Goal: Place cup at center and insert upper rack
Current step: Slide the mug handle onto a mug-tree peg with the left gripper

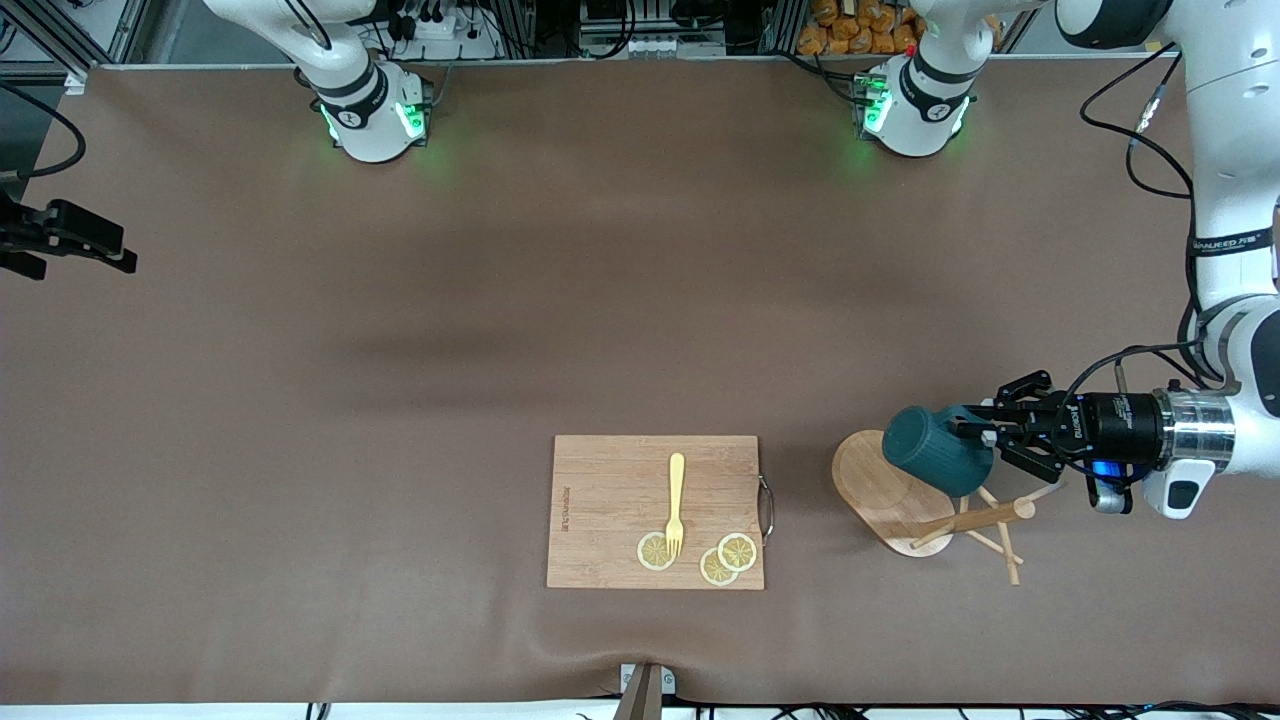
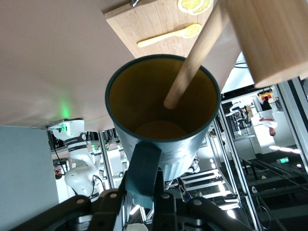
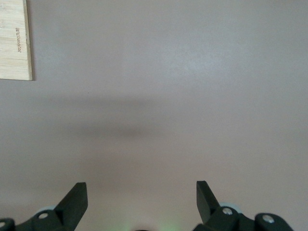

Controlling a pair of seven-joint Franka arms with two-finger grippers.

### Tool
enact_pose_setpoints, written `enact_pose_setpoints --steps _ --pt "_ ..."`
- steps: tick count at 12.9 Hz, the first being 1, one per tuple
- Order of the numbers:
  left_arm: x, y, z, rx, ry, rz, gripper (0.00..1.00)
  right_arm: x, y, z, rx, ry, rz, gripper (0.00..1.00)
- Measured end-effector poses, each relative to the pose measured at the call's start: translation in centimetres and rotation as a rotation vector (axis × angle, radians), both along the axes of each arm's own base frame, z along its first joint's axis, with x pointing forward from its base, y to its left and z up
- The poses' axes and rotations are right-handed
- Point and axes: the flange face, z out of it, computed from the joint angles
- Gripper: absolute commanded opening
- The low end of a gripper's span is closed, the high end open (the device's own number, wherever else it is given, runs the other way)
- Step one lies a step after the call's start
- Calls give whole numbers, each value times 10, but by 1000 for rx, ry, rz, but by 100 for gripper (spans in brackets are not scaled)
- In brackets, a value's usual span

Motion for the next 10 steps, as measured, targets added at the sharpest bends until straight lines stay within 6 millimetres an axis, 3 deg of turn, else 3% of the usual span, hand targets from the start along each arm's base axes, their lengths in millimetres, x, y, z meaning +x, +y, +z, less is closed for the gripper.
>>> enact_pose_setpoints --steps 10 --pt "3 26 -27 -76 -22 39 0 0 -1 0 0 0 -1 100"
